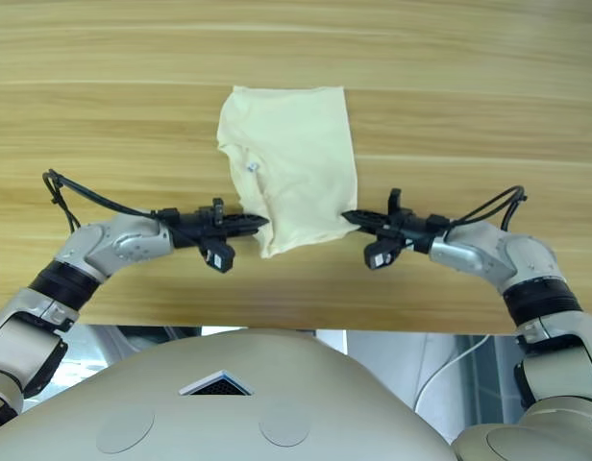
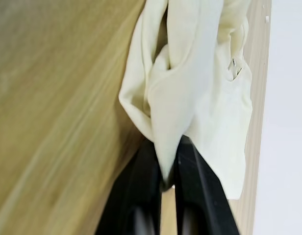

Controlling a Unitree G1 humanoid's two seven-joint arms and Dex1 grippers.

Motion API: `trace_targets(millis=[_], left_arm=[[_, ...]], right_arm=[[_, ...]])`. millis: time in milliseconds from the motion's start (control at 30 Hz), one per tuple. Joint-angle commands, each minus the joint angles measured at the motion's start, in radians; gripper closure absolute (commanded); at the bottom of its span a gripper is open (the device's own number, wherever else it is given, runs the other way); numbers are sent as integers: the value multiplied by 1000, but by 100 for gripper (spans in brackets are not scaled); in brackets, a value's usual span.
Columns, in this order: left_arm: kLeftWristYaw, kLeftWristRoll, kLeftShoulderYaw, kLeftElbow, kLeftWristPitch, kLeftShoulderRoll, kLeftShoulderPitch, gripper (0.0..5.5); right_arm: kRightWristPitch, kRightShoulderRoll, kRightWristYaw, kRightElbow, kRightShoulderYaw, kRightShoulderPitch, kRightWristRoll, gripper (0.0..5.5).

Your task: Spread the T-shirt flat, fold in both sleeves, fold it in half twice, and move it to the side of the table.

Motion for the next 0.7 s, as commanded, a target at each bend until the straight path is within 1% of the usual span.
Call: trace_targets(millis=[33, 100, 200, 267, 367, 500, 533, 600, 700], left_arm=[[-20, -25, 33, 42, 17, 82, 88, 550], [-46, -87, 45, -8, 24, 118, 165, 550], [-84, -196, 70, -131, 28, 220, 334, 550], [-81, -245, 110, -190, 41, 267, 430, 550], [-96, -306, 137, -265, 57, 295, 519, 550], [-141, -434, 160, -323, 60, 315, 578, 550], [-157, -498, 170, -315, 60, 307, 563, 550], [-174, -633, 199, -285, 96, 248, 493, 550], [-190, -818, 240, -215, 221, 102, 372, 550]], right_arm=[[7, -2, 41, -78, -20, 76, 83, 536], [23, -32, 69, -157, -38, 161, 147, 536], [71, -113, 119, -267, -95, 343, 258, 536], [108, -136, 144, -331, -128, 436, 295, 536], [145, -136, 186, -425, -154, 495, 350, 536], [187, -115, 230, -484, -190, 502, 461, 536], [197, -100, 241, -481, -193, 483, 491, 536], [221, -46, 262, -456, -184, 420, 550, 536], [240, 66, 285, -401, -169, 316, 641, 536]])
